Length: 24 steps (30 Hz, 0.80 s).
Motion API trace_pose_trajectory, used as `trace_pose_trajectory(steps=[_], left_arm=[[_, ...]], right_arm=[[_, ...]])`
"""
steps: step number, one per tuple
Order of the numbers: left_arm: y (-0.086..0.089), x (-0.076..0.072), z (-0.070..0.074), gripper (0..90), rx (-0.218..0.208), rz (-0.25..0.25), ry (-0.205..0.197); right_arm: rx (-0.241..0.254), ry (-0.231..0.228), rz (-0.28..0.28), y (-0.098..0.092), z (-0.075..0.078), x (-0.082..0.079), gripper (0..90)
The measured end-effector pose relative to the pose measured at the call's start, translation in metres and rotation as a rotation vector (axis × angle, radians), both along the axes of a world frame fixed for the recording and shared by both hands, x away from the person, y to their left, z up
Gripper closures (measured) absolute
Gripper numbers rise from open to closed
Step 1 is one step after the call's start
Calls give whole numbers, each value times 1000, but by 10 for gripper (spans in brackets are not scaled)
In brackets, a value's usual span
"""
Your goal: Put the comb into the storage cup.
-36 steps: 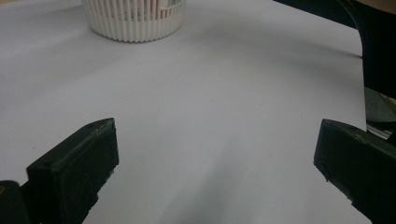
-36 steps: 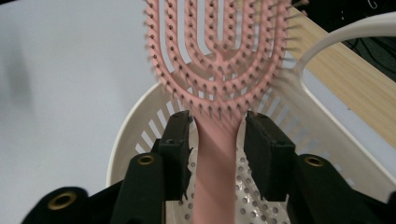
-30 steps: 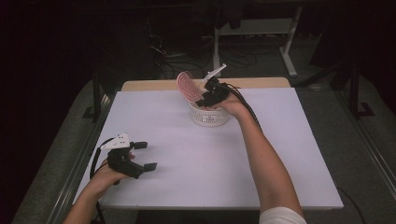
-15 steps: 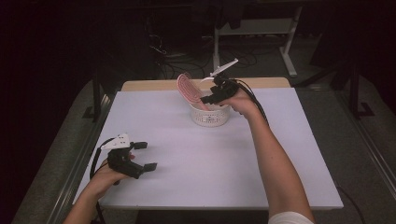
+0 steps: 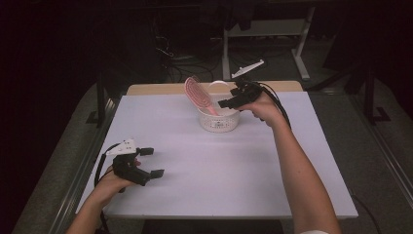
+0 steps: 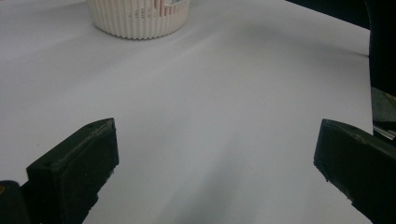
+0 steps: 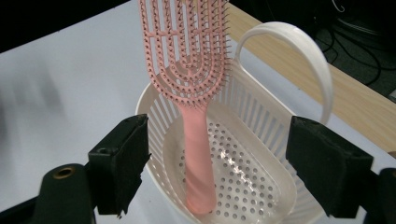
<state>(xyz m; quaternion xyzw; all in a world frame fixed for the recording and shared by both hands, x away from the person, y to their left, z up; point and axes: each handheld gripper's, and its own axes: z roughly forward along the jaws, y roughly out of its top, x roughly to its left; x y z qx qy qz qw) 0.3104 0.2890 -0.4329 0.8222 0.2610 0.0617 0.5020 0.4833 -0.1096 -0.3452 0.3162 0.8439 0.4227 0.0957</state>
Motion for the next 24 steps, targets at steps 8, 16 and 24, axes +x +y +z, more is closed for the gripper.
trace_pose_trajectory(steps=[8,16,24], left_arm=[[0,1,-1,0,-1,2,4],[0,1,-1,0,3,3,5],[1,-1,0,0,6,11,2]], right_arm=[[7,-3,-23,-17,-3,-13,169],[-16,-13,-42,-27,-6,-32,139],[-19,-23,-58,-31,-13,-52,124]])
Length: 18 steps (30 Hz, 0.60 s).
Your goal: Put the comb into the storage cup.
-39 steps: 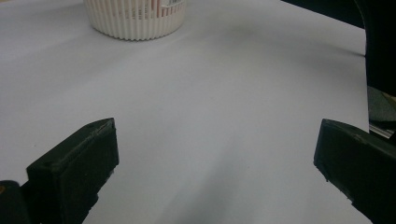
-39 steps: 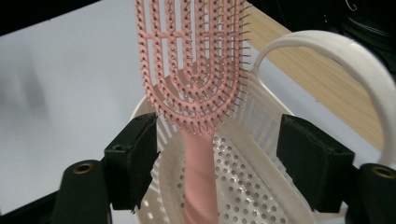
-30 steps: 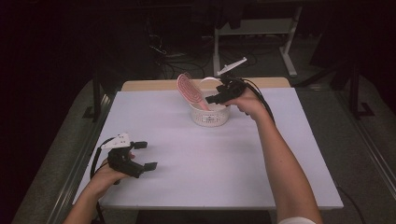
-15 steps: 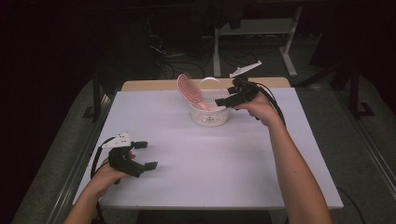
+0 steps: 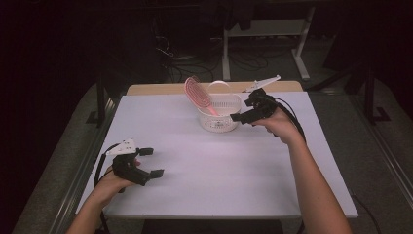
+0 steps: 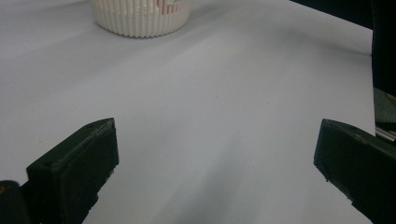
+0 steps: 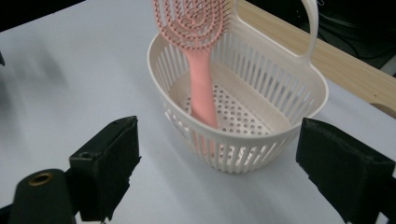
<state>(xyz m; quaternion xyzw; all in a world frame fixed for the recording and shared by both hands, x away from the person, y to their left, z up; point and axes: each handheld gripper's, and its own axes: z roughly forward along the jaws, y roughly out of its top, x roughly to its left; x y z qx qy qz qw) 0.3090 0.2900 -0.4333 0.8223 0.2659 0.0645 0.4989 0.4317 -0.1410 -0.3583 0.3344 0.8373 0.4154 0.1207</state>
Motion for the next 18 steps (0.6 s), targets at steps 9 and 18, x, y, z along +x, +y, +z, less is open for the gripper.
trace_pose_trajectory(steps=[9,18], left_arm=[[0,-1,1,0,5,-2,-6],[0,-1,1,0,1,-4,-8]], right_arm=[[-23,3,-36,-8,-17,-25,53],[-4,6,-77,-16,-35,-49,18]])
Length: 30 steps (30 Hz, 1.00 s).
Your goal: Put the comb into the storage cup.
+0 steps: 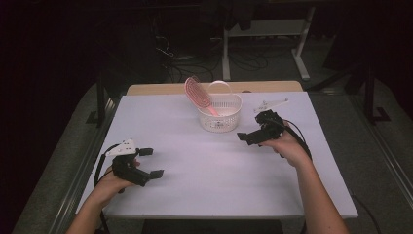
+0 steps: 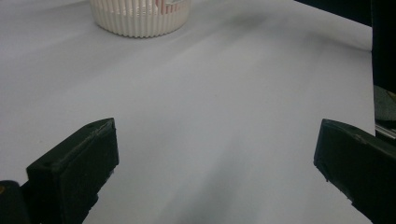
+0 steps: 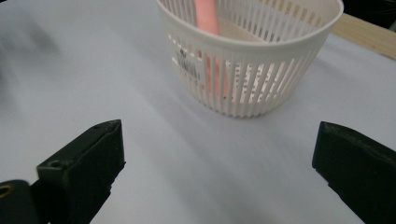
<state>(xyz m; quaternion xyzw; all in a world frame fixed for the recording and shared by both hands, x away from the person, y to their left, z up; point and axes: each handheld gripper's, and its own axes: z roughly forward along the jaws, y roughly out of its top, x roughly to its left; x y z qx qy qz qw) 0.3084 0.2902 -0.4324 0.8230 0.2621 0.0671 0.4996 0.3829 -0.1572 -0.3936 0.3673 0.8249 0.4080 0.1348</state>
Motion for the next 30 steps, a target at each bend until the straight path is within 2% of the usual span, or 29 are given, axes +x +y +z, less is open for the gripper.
trace_pose_trajectory(steps=[2,9,11,18,30], left_arm=[[0,0,0,0,1,-1,2],[-1,0,-1,0,3,-2,3],[-1,0,-1,0,4,-4,1],[-1,-1,-1,0,11,-5,0],[-3,-3,0,0,17,-4,-4]], right_arm=[[2,13,1,-2,-5,-4,1],[14,1,-27,-12,-16,-16,0],[33,9,-25,-14,-19,-19,0],[40,13,-24,-19,-31,-33,0],[73,9,-33,-31,-42,-54,0]])
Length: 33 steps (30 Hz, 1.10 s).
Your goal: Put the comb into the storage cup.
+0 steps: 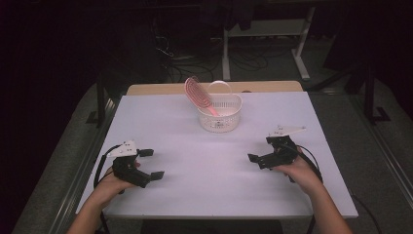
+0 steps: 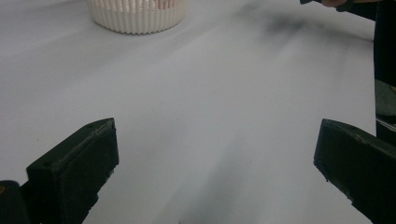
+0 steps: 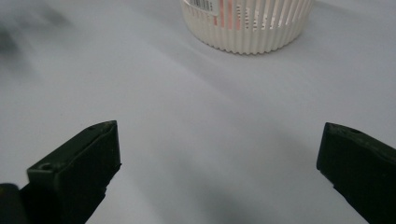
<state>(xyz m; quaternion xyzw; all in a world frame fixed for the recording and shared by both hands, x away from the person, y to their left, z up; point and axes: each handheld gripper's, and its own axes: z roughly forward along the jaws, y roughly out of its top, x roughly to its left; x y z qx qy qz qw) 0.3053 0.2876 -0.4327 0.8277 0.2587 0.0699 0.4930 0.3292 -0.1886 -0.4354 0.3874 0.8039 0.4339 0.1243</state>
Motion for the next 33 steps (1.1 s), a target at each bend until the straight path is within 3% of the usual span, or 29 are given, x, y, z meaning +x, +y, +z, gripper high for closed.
trace_pose_trajectory(steps=[9,23,33], left_arm=[[-1,-1,0,0,6,-3,-2],[-1,-2,-1,0,13,-2,0],[-2,-3,-3,0,16,-2,3]], right_arm=[[25,-16,7,-6,-6,-18,0],[24,-19,12,-8,-19,-42,0],[-4,-15,34,-8,-24,-46,0]])
